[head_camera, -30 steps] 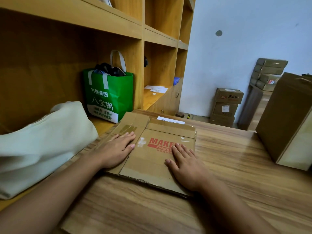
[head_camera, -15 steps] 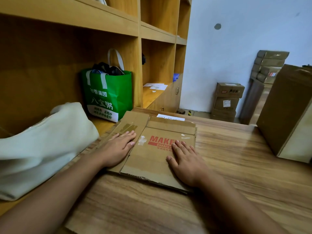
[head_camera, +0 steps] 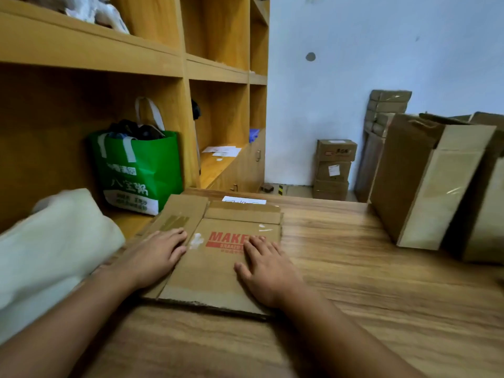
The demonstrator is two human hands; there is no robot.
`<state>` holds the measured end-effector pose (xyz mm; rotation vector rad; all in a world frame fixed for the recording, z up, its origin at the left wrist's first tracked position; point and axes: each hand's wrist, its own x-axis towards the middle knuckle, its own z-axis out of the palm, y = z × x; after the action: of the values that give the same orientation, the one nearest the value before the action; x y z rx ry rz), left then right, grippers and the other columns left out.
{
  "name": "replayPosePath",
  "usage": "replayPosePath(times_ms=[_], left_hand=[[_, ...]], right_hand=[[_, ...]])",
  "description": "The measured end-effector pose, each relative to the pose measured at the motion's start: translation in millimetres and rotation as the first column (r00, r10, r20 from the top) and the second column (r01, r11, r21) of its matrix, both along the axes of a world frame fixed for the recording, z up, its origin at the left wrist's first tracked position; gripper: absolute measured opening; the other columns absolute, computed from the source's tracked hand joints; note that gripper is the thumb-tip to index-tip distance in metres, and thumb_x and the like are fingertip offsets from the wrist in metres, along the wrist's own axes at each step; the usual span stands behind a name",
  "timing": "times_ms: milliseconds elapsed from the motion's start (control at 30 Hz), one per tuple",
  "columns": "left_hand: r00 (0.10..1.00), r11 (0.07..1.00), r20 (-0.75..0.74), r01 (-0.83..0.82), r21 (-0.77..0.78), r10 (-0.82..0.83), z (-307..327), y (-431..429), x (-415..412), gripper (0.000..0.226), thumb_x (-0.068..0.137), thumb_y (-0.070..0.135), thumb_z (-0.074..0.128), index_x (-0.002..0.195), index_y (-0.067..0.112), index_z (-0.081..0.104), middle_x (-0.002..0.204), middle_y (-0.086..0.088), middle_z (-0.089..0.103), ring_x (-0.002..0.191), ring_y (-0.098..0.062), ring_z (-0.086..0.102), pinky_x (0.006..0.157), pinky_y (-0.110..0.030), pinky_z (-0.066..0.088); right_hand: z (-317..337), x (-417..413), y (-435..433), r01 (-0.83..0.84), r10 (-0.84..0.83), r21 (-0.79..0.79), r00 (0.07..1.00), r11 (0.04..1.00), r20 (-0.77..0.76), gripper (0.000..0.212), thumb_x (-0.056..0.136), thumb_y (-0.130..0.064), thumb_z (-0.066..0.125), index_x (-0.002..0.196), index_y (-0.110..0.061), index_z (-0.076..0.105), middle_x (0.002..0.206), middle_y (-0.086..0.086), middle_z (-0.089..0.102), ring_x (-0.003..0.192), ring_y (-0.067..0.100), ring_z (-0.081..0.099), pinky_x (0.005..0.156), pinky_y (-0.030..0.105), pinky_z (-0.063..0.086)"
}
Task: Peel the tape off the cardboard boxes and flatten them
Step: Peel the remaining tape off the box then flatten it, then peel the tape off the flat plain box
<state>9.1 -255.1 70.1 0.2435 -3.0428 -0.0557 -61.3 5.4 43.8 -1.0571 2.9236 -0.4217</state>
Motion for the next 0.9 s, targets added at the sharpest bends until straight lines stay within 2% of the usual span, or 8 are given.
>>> replayPosePath(times_ms=[167,267,333,433,500,600,733,900], left_hand=[[0.995,0.999,-0.091,-0.03,-0.017,0.028,29.0,37.4,6.6,0.042,0.105,0.046,0.037,0.145,0.04,0.045,0.152,0.016,0.046,0.138,-0.011,0.043,0.114,-0.034,0.036],[0.987,0.999,-0.162,-0.019,0.046,0.026,40.1,72.0,15.6,0.043,0.102,0.051,0.038,0.144,0.044,0.046,0.15,0.016,0.048,0.136,-0.012,0.047,0.109,-0.038,0.043],[0.974,0.995,-0.226,0.037,0.093,-0.015,46.6,102.7,23.5,0.04,0.103,0.047,0.042,0.143,0.044,0.047,0.15,0.016,0.048,0.138,-0.01,0.044,0.113,-0.037,0.037],[0.925,0.948,-0.342,0.245,0.204,-0.165,47.8,149.6,32.1,0.035,0.102,0.045,0.045,0.137,0.046,0.051,0.145,0.019,0.051,0.132,0.002,0.041,0.112,-0.025,0.029],[0.896,0.901,-0.357,0.363,0.24,-0.265,40.6,183.2,37.8,0.037,0.099,0.059,0.038,0.133,0.05,0.052,0.141,0.027,0.047,0.133,0.008,0.038,0.11,-0.016,0.026],[0.854,0.846,-0.345,0.48,0.233,-0.39,20.4,236.7,44.2,0.068,0.085,0.077,0.016,0.139,0.051,0.049,0.142,0.036,0.036,0.134,0.018,0.025,0.105,0.002,0.008],[0.834,0.802,-0.236,0.547,0.241,-0.498,-24.4,283.1,42.9,0.104,0.065,0.095,-0.011,0.147,0.051,0.038,0.155,0.033,0.026,0.145,0.012,0.018,0.111,-0.003,0.001],[0.826,0.785,-0.237,0.561,0.262,-0.511,-54.7,296.9,44.0,0.075,0.079,0.078,0.012,0.143,0.053,0.044,0.149,0.038,0.03,0.14,0.016,0.02,0.115,-0.007,0.011]], right_hand=[[15.8,9.8,17.0,0.108,-0.126,-0.425,0.992,0.899,-0.014,0.042,0.105,-0.04,0.034,0.133,-0.022,0.061,0.14,-0.001,0.055,0.128,0.02,0.05,0.112,0.036,0.038],[25.1,17.5,39.1,0.148,-0.133,-0.576,0.989,0.804,0.069,0.038,0.105,-0.037,0.038,0.128,-0.022,0.064,0.13,-0.004,0.059,0.119,0.015,0.055,0.102,0.036,0.046],[28.4,24.1,61.5,0.137,-0.128,-0.6,0.99,0.788,0.059,0.038,0.105,-0.036,0.039,0.132,-0.023,0.062,0.132,-0.004,0.058,0.12,0.013,0.055,0.102,0.034,0.046],[27.3,33.4,105.5,0.159,-0.159,-0.581,0.986,0.798,0.052,0.036,0.104,-0.033,0.043,0.136,-0.026,0.058,0.137,-0.008,0.055,0.124,0.008,0.051,0.106,0.029,0.043],[21.7,38.9,141.1,0.193,-0.189,-0.514,0.98,0.836,0.06,0.036,0.103,-0.03,0.045,0.137,-0.028,0.057,0.138,-0.011,0.052,0.124,0.006,0.05,0.105,0.022,0.038],[10.0,45.3,196.2,0.276,-0.278,-0.405,0.959,0.872,0.055,0.038,0.102,-0.029,0.049,0.139,-0.029,0.055,0.14,-0.012,0.05,0.126,0.006,0.048,0.104,0.019,0.035],[-11.4,55.2,256.9,0.371,-0.385,-0.302,0.923,0.878,0.013,0.036,0.101,-0.034,0.047,0.133,-0.025,0.059,0.132,-0.005,0.053,0.125,0.015,0.05,0.107,0.026,0.039],[-25.3,68.3,291.5,0.358,-0.365,-0.167,0.931,0.919,-0.016,0.036,0.098,-0.033,0.045,0.131,-0.025,0.059,0.137,-0.005,0.051,0.127,0.015,0.048,0.11,0.028,0.037]])
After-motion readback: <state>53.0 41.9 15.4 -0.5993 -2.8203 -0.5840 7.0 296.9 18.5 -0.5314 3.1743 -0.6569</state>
